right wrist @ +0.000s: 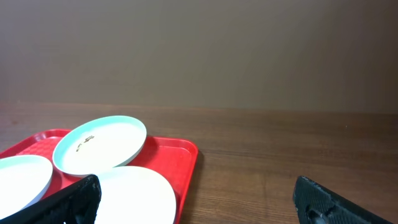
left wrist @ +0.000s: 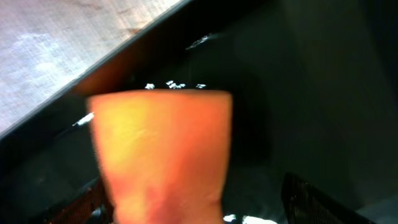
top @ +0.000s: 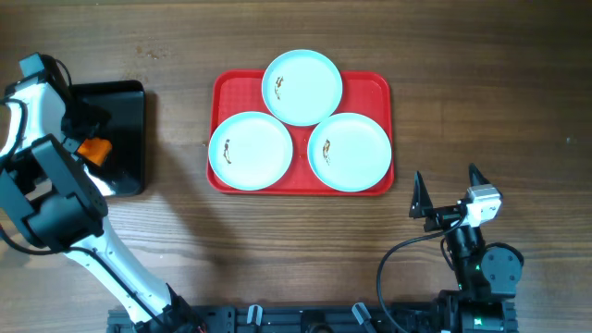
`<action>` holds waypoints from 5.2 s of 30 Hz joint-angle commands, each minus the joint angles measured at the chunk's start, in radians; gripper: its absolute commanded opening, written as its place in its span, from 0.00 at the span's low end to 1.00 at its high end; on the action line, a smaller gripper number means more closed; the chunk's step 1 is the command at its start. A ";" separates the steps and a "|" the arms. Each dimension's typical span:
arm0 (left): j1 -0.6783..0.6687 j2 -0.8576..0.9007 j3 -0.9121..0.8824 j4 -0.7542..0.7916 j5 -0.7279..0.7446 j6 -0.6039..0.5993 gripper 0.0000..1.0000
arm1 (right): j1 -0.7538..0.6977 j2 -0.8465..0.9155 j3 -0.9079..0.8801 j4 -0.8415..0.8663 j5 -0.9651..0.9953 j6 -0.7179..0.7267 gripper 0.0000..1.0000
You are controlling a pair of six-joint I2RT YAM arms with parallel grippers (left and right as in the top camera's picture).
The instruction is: Clean dirty plates on tray and stack at the side
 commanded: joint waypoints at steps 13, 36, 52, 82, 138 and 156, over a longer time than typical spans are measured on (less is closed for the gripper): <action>0.010 0.017 -0.133 0.072 0.049 0.012 0.04 | -0.004 -0.003 -0.003 0.003 0.011 -0.017 1.00; 0.010 -0.034 -0.132 0.183 0.007 0.109 0.96 | -0.004 -0.003 -0.003 0.003 0.011 -0.017 1.00; 0.010 -0.042 -0.171 0.196 0.023 0.110 1.00 | -0.004 -0.003 -0.003 0.003 0.011 -0.018 1.00; 0.010 -0.045 -0.171 0.086 0.093 0.117 1.00 | -0.004 -0.003 -0.003 0.003 0.011 -0.017 1.00; 0.009 -0.056 -0.171 0.092 0.072 0.143 0.04 | -0.004 -0.003 -0.003 0.003 0.011 -0.017 0.99; 0.003 -0.463 -0.167 0.156 0.277 0.143 0.04 | -0.004 -0.003 -0.003 0.003 0.011 -0.017 1.00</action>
